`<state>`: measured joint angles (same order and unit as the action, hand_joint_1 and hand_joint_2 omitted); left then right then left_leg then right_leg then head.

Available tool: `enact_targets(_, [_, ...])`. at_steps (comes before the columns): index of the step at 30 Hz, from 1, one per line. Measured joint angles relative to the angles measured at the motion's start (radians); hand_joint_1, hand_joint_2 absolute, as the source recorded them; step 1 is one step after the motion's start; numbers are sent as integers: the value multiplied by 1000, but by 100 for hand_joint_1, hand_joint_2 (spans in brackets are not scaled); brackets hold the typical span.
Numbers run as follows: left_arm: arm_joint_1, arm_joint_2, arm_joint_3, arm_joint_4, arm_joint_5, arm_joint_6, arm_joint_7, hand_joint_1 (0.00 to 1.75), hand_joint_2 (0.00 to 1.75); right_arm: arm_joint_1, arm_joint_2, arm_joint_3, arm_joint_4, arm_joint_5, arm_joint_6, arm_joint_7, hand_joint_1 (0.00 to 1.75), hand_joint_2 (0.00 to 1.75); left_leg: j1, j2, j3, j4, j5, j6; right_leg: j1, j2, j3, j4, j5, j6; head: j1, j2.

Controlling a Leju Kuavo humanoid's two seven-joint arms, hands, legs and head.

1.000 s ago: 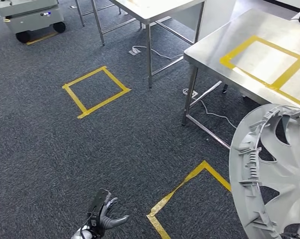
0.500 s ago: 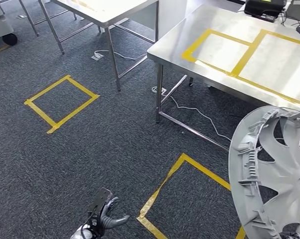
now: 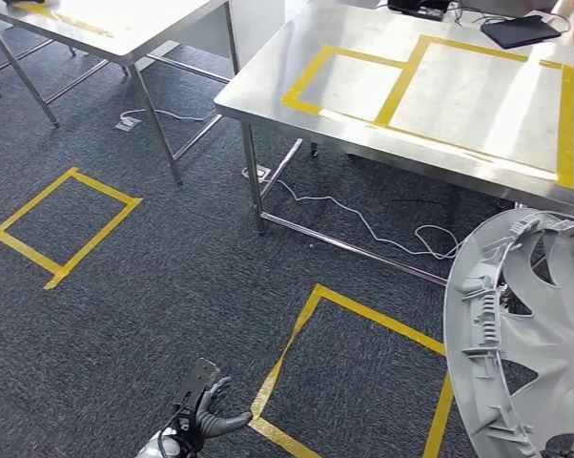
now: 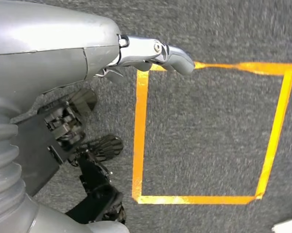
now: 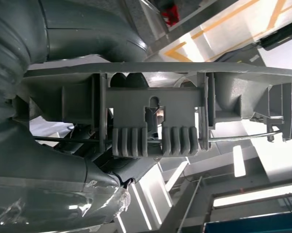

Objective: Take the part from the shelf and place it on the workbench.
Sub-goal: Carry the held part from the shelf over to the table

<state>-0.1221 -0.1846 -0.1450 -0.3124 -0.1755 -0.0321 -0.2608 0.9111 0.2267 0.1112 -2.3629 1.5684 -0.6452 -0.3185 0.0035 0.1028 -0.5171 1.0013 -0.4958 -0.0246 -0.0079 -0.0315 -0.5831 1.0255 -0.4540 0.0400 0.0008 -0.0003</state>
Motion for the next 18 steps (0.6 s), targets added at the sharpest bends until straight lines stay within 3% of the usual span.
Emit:
enact_targets(2, [-2, -1, -5, -4, 3, -6, 1, 0, 175, 0, 1, 0, 0, 0, 2, -1, 175, 175, 4, -50, -25, 57, -38, -11, -6, 22, 5, -5, -1, -13, -4, 0])
enact_targets(3, [-2, 0, -8, -5, 5, -8, 2, 0, 175, -1, 1, 0, 0, 0, 4, -1, 175, 175, 5, -77, -54, 117, -67, -14, -7, 31, 5, -5, -3, -18, -7, 0])
enact_targets(5, [2, 2, -12, -5, 9, -12, 5, 0, 175, -3, 2, 0, 0, 0, 11, 8, 175, 175, 5, -96, -130, 253, -114, -15, -6, 53, 8, -5, -8, -24, -10, 0])
enact_targets(6, [5, 4, -13, -5, 11, -13, 7, 0, 175, -3, 1, 1, 0, 1, 16, 19, 175, 175, 5, -97, -155, 287, -111, -14, -6, 64, 12, -5, -11, -25, -11, 0])
enact_targets(7, [6, 5, -14, -5, 13, -13, 8, 0, 175, -2, 0, 1, 0, 1, 21, 32, 175, 175, 5, -98, -161, 283, -87, -13, -6, 74, 19, -5, -16, -24, -11, 0])
enact_targets(8, [6, 6, -14, -6, 15, -13, 9, 0, 175, -1, -1, 1, 0, 1, 26, 44, 175, 175, 5, -99, -148, 240, -47, -10, -6, 83, 27, -5, -22, -21, -11, 0])
enact_targets(9, [6, 7, -15, -8, 16, -13, 9, 0, 175, 0, -3, 1, 0, 0, 30, 52, 175, 175, 6, -100, -122, 175, -1, -8, -7, 89, 36, -5, -29, -18, -11, 0])
enact_targets(11, [3, 7, -18, -11, 18, -15, 11, 0, 175, 2, -5, 1, 0, 0, 37, 58, 175, 175, 5, -106, -68, 56, 36, -3, -4, 98, 46, -5, -49, -7, -13, 0])
enact_targets(14, [0, 6, -21, -17, 18, -18, 15, 0, 175, 3, -9, 1, 0, 1, 43, 55, 175, 175, 3, -109, -39, 1, 11, 18, -2, 102, 64, -16, -61, 12, -12, 0])
enact_targets(16, [2, 6, -22, -21, 18, -19, 15, 0, 175, 4, -13, 1, 0, 1, 44, 54, 175, 175, 5, -108, -19, -8, 5, 33, -2, 81, 67, 5, -60, 21, -6, 0])
enact_targets(18, [4, 6, -23, -23, 18, -20, 15, 0, 175, 3, -16, 1, 0, 0, 45, 54, 175, 175, 4, -107, 7, -12, -6, 41, -1, 52, 6, 109, -75, 25, 0, 0])
